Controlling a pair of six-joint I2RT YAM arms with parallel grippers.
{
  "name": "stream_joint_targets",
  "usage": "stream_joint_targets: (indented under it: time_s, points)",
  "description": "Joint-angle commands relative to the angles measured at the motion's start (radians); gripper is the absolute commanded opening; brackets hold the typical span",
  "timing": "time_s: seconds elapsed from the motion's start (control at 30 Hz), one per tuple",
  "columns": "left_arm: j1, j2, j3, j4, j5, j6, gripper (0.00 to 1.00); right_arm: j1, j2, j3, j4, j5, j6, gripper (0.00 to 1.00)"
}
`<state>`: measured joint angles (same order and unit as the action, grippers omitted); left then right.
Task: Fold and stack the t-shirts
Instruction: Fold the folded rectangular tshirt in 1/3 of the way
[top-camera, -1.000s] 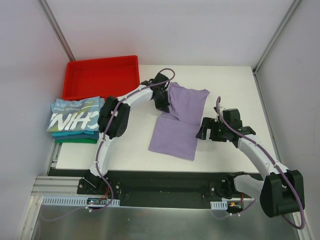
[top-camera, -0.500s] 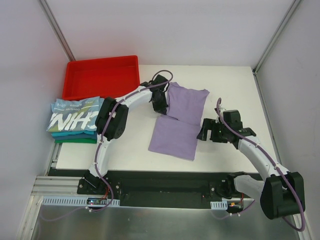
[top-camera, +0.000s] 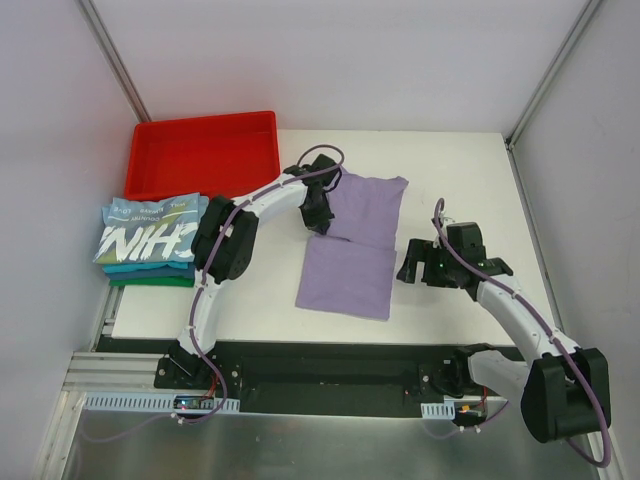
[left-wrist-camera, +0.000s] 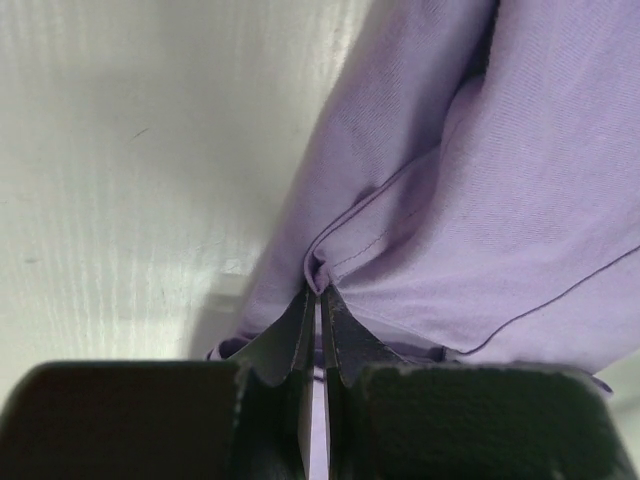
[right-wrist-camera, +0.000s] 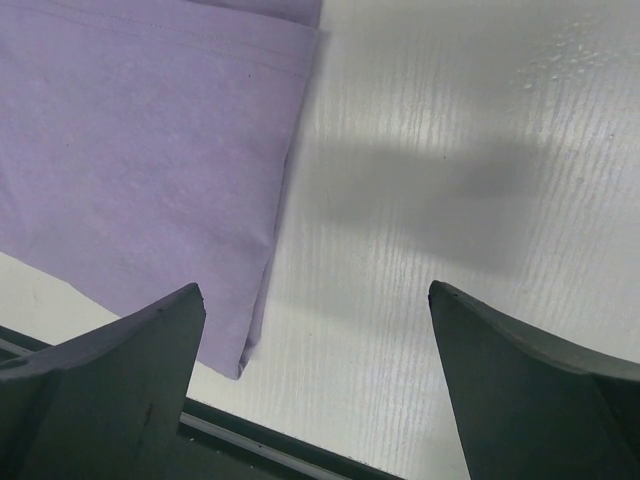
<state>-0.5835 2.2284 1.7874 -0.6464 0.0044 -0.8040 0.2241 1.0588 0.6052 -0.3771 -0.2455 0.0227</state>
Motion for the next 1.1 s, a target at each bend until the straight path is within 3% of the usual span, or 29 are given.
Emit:
stream_joint_targets:
  time_s: [0.0, 0.23, 0.3, 0.37, 0.43, 0.57, 0.63, 0.73, 0.77, 0.87, 1.07]
  points:
    - [-0.003, -0.043, 0.024, -0.096, -0.063, -0.049, 0.0, -0.005, -0.031, -0.01, -0.011, 0.044, 0.006, 0.96]
    - [-0.003, -0.052, 0.072, -0.137, -0.072, -0.017, 0.0, -0.006, -0.049, -0.007, -0.005, 0.058, 0.014, 0.96]
    - [-0.003, -0.064, 0.093, -0.159, -0.073, 0.015, 0.12, -0.006, -0.063, -0.002, 0.0, 0.081, 0.023, 0.96]
    - [-0.003, -0.096, 0.092, -0.177, -0.083, 0.041, 0.33, -0.005, -0.082, 0.002, 0.006, 0.104, 0.034, 0.96]
    - [-0.003, -0.14, 0.076, -0.194, -0.106, 0.058, 0.45, -0.005, -0.112, 0.016, 0.007, 0.139, 0.043, 0.96]
    - [-0.001, -0.272, -0.009, -0.208, -0.19, 0.074, 0.58, -0.009, -0.155, 0.038, -0.026, 0.311, 0.121, 0.96]
    - [0.005, -0.349, -0.078, -0.21, -0.224, 0.078, 0.72, -0.023, -0.174, 0.045, -0.048, 0.321, 0.14, 0.96]
    - [0.01, -0.47, -0.209, -0.208, -0.224, 0.101, 0.95, -0.028, -0.212, 0.035, -0.046, 0.194, 0.134, 0.96]
    - [0.01, -0.505, -0.259, -0.208, -0.212, 0.111, 0.99, -0.028, -0.224, 0.027, -0.046, 0.157, 0.135, 0.96]
    - [0.008, -0.627, -0.435, -0.173, -0.15, 0.138, 0.99, -0.025, -0.255, -0.002, -0.069, 0.063, 0.158, 0.96]
    - [0.004, -0.907, -0.894, 0.095, 0.089, 0.146, 0.99, 0.02, -0.292, -0.113, -0.063, -0.123, 0.292, 0.96]
